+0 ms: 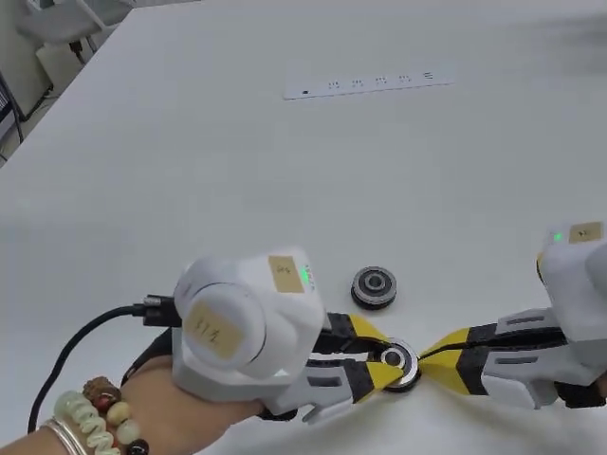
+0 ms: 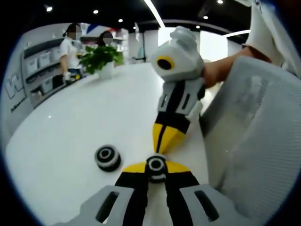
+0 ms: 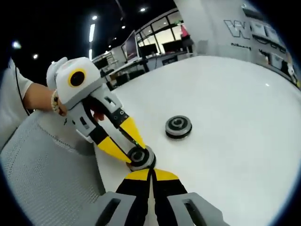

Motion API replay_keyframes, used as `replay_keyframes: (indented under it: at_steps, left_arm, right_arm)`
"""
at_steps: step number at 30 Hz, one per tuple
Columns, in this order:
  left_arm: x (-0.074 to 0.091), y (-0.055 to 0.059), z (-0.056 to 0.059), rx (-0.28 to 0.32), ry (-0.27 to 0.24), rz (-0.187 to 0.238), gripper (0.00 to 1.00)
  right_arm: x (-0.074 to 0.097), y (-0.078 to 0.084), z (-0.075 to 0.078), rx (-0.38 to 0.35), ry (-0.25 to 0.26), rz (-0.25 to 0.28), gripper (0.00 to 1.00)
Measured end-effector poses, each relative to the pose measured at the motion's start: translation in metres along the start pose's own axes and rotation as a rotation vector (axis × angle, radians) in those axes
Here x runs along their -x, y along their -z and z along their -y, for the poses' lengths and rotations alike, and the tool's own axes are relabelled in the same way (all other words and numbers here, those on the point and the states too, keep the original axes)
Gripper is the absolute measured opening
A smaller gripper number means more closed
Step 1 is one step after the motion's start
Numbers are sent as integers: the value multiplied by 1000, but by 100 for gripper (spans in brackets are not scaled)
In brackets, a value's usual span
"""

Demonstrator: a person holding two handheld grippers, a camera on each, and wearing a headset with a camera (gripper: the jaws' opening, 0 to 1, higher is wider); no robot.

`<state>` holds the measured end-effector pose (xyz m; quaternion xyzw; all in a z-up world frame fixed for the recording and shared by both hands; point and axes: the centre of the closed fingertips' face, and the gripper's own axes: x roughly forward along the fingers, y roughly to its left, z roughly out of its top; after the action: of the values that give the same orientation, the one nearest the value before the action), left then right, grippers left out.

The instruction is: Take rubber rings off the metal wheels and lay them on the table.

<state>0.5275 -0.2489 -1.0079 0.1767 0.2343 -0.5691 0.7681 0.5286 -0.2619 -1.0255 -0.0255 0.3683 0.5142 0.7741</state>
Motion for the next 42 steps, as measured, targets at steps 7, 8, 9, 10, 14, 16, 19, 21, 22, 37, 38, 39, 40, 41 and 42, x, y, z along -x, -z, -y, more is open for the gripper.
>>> replay_keyframes:
  at_steps: [7, 8, 9, 10, 14, 16, 19, 21, 22, 37, 38, 39, 40, 41, 42]
  left_arm:
    - [0, 0, 0, 9, 0, 19, 14]
    - [1, 0, 0, 9, 0, 21, 14]
    - [1, 0, 0, 8, 1, 23, 14]
    - [1, 0, 0, 7, 2, 24, 14]
    - [1, 1, -1, 9, 9, 37, 14]
    - [1, 0, -1, 9, 9, 40, 14]
    - [1, 0, -1, 11, 10, 42, 14]
    - [1, 0, -1, 24, 12, 41, 14]
    - [1, 0, -1, 18, 12, 41, 14]
    - [1, 0, 0, 10, 1, 39, 14]
    - [1, 0, 0, 10, 1, 39, 14]
    - [1, 0, 0, 9, 1, 39, 14]
    - [1, 0, 0, 9, 2, 38, 14]
    - [1, 0, 0, 9, 2, 38, 14]
    - [1, 0, 0, 8, 2, 38, 14]
  right_arm:
    - [1, -3, -2, -191, -29, 38, 0]
    - [3, -4, -1, -197, -31, 45, 0]
    - [3, -5, -1, -209, -36, 50, 0]
    - [4, -6, -2, -236, -44, 59, 0]
    - [5, -10, -5, -315, -71, 89, 0]
    - [6, -13, -9, -360, -97, 104, 0]
    - [5, -12, -9, -377, -94, 100, 0]
    - [5, -13, -10, -393, -103, 99, 0]
    - [5, -13, -10, -393, -103, 99, 0]
    - [4, -18, -18, -372, -133, 106, 0]
    - [4, -18, -18, -369, -134, 106, 0]
    - [4, -18, -19, -368, -136, 107, 0]
    - [4, -19, -19, -367, -139, 108, 0]
    - [4, -19, -20, -364, -141, 109, 0]
    - [3, -19, -20, -363, -142, 109, 0]
